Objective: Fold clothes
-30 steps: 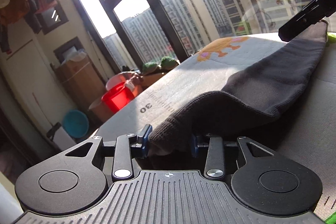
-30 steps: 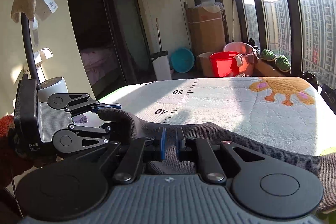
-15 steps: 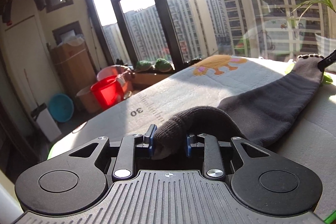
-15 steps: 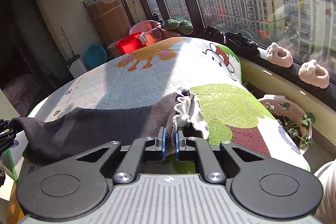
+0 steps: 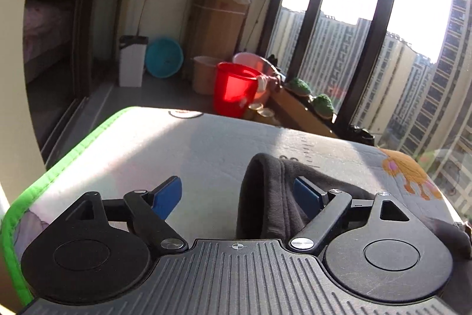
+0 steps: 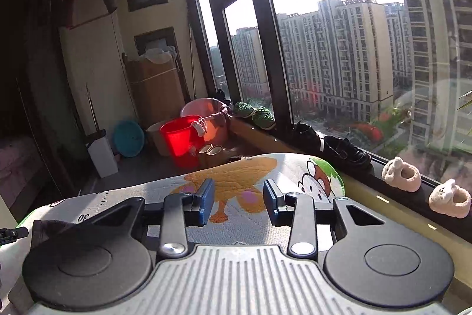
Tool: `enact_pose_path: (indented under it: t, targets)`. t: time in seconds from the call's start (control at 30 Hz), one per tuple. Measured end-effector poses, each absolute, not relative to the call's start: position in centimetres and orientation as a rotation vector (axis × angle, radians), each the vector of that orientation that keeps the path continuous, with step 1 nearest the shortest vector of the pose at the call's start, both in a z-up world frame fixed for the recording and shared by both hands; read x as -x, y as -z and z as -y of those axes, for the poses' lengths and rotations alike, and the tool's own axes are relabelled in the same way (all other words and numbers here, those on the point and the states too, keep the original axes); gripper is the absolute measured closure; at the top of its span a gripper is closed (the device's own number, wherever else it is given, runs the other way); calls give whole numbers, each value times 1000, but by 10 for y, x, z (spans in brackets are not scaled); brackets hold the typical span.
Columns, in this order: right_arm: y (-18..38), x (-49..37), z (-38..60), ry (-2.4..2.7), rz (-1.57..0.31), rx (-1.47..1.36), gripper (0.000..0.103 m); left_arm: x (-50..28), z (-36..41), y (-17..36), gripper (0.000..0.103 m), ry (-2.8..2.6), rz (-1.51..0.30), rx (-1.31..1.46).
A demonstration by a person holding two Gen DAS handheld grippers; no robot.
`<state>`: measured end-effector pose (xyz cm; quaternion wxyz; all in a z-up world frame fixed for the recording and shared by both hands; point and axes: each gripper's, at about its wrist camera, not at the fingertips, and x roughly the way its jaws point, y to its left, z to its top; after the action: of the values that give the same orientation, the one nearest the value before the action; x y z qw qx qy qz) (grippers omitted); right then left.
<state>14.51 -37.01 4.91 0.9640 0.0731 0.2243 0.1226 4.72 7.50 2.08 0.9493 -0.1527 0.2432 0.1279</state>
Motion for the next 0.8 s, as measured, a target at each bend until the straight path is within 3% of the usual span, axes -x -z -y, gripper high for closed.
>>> enact_pose_path:
  t: [0.13,0.27,0.33,0.37,0.4,0.57,0.67,0.77,0.8]
  targets:
    - [-21,-161,377,-208,-572,-200,57,-39,-81,-20,10,-187,-542,340]
    - [9,-169,378,-264,-723,-291,57,-38,-71,-14,10,-85,-600,339]
    - [13,-165,365,-314,-737,-236,84,-42,-63,-16,10,-73,-595,298]
    - [14,-163,357,-338,-742,-202,102,-45,-58,-18,10,-73,-589,274]
    - [10,-161,350,-339,-718,-162,103,-49,-55,-21,10,-68,-578,260]
    - [-29,-166,335,-268,-495,4,103,-64,-41,-37,9,12,-498,221]
    - [-34,-178,344,-268,-559,-43,100,-74,-33,-34,9,81,-503,220]
    - [-21,-174,359,-264,-647,-123,84,-96,-37,-19,9,65,-574,247]
    - [-14,-172,365,-256,-676,-157,72,-104,-41,-13,9,40,-611,266]
